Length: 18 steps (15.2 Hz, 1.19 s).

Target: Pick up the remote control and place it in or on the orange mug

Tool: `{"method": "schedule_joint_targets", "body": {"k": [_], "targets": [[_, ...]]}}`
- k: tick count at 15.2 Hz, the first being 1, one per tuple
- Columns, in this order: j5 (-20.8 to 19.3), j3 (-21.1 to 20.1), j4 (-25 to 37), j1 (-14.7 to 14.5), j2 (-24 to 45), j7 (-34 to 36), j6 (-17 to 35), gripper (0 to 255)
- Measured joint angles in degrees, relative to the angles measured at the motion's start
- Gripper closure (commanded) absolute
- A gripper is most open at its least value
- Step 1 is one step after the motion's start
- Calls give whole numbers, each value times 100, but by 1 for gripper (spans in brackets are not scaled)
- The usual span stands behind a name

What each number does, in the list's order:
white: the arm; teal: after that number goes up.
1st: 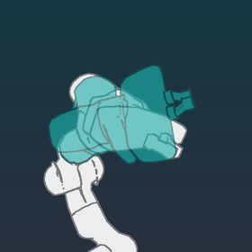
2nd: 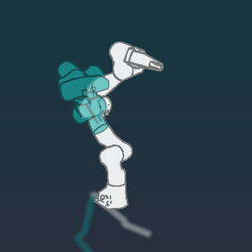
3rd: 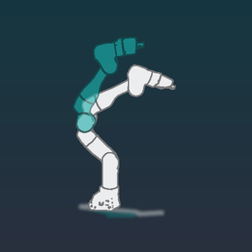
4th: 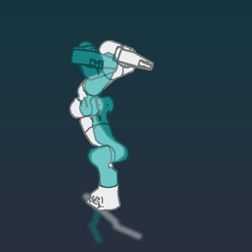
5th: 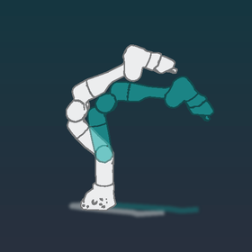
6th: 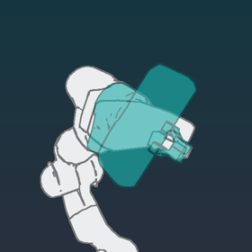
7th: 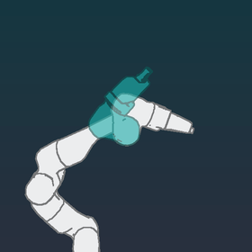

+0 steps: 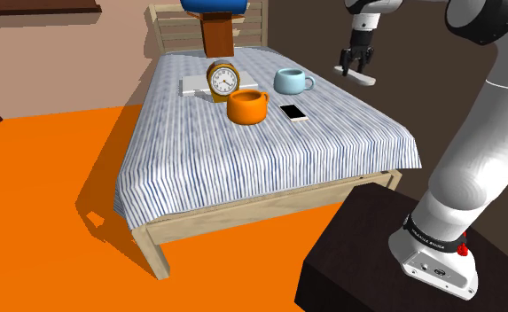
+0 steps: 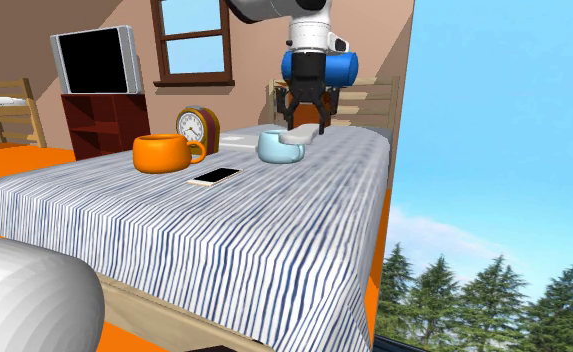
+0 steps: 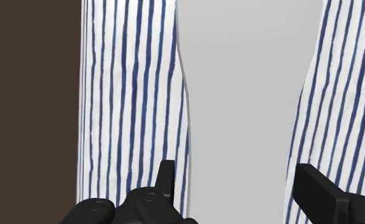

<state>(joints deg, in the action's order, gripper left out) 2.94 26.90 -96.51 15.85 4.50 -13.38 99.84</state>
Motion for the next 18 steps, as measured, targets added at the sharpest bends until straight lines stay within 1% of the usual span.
{"method": "schedule_joint_targets", "body": {"k": [8, 14, 16, 18], "targets": [[18, 12, 634, 19, 44, 0, -595, 255], [6, -290, 735, -348, 56, 666, -666, 255], [-27, -415, 650, -506, -12, 945, -635, 255], [25, -526, 896, -627, 152, 1186, -722, 255]]}}
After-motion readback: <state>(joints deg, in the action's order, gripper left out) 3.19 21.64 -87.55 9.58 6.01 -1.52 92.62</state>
